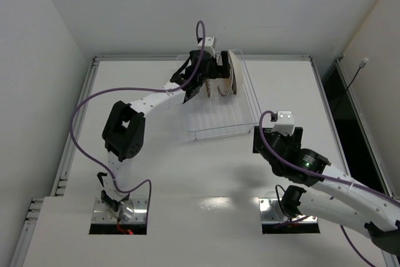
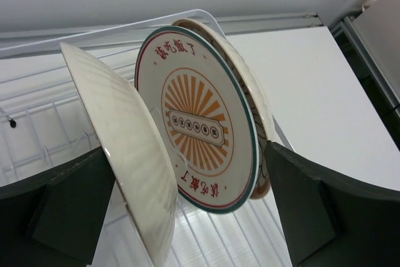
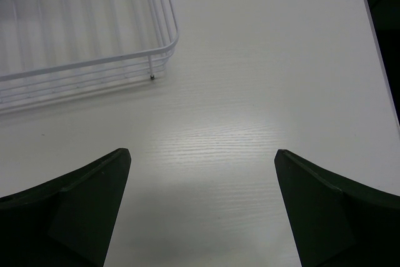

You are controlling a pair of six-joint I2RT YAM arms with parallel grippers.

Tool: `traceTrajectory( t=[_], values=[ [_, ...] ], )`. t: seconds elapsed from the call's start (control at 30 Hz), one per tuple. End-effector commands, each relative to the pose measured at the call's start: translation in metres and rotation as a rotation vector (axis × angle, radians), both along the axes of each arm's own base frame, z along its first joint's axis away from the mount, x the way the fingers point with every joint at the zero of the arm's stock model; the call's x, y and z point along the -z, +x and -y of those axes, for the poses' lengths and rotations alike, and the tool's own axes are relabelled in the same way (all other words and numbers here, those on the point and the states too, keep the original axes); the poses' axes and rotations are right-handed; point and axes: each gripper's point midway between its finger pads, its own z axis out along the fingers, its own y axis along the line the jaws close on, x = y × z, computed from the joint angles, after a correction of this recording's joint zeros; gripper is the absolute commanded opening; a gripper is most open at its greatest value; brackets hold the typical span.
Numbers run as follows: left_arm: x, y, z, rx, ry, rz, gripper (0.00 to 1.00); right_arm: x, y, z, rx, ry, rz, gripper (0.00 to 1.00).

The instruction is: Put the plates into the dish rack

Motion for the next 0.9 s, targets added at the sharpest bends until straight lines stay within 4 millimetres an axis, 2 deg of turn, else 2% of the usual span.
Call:
traceTrajectory(
  t=[0.0, 0.03, 0.07, 0.1, 0.2, 0.3, 0.37, 0.4, 0.5, 0.57, 0.6, 0.63, 0.67, 0.73, 0.77, 0.8, 0.87],
  values=[
    [-0.165, -0.046, 0.013, 0.125, -0.149, 0.334, 1.0, -0.007, 0.004, -0.006, 0.0, 0.021, 0.026, 1.0],
    [-0.172, -0.052, 0.011, 0.135, -0.156, 0.343, 1.0, -0.007, 0.004, -0.006, 0.0, 0.021, 0.026, 1.0],
    [-0.168, -0.051, 0.01, 0.136, -0.128, 0.343, 1.0, -0.01, 0.005, -0.007, 0.0, 0.028, 0.031, 1.0],
    [-0.177, -0.054, 0.007, 0.136, -0.124, 0.356, 1.0, -0.01, 0.005, -0.007, 0.0, 0.028, 0.031, 1.0],
    [-0.182, -0.06, 0.003, 0.147, -0.106, 0.348, 1.0, -0.009, 0.004, -0.006, 0.004, 0.029, 0.027, 1.0],
    [-0.185, -0.068, -0.003, 0.147, -0.096, 0.35, 1.0, -0.01, 0.004, -0.004, 0.01, 0.025, 0.033, 1.0],
    [-0.174, -0.068, -0.006, 0.14, -0.072, 0.336, 1.0, -0.01, 0.004, -0.004, 0.01, 0.025, 0.033, 1.0],
    [-0.18, -0.071, -0.009, 0.14, -0.069, 0.351, 1.0, -0.01, 0.004, -0.004, 0.01, 0.025, 0.033, 1.0],
    [-0.167, -0.07, -0.013, 0.12, -0.041, 0.328, 1.0, -0.01, 0.004, -0.004, 0.01, 0.025, 0.033, 1.0],
    [-0.153, -0.066, -0.022, 0.085, -0.028, 0.295, 1.0, -0.009, 0.005, -0.005, 0.01, 0.017, 0.027, 1.0],
    [-0.15, -0.062, -0.033, 0.053, -0.033, 0.283, 1.0, -0.009, 0.005, -0.005, 0.01, 0.017, 0.027, 1.0],
    [-0.13, -0.057, -0.041, 0.006, -0.05, 0.229, 1.0, -0.007, 0.005, -0.005, 0.01, 0.009, 0.021, 1.0],
    [-0.133, -0.054, -0.058, -0.028, -0.082, 0.224, 1.0, -0.006, 0.004, -0.004, 0.01, 0.001, 0.016, 1.0],
    [-0.123, -0.048, -0.073, -0.065, -0.183, 0.172, 1.0, -0.006, 0.004, -0.004, 0.01, 0.001, 0.016, 1.0],
    [-0.103, -0.046, -0.076, -0.039, -0.212, 0.124, 0.98, -0.004, 0.005, -0.005, 0.01, -0.008, 0.009, 1.0],
    [-0.103, -0.034, -0.097, -0.065, -0.27, 0.122, 0.97, -0.007, 0.005, -0.006, 0.01, 0.0, 0.015, 1.0],
    [-0.082, -0.03, -0.099, -0.015, -0.4, 0.03, 0.9, -0.006, 0.006, -0.006, 0.01, -0.009, 0.008, 1.0]
  ],
)
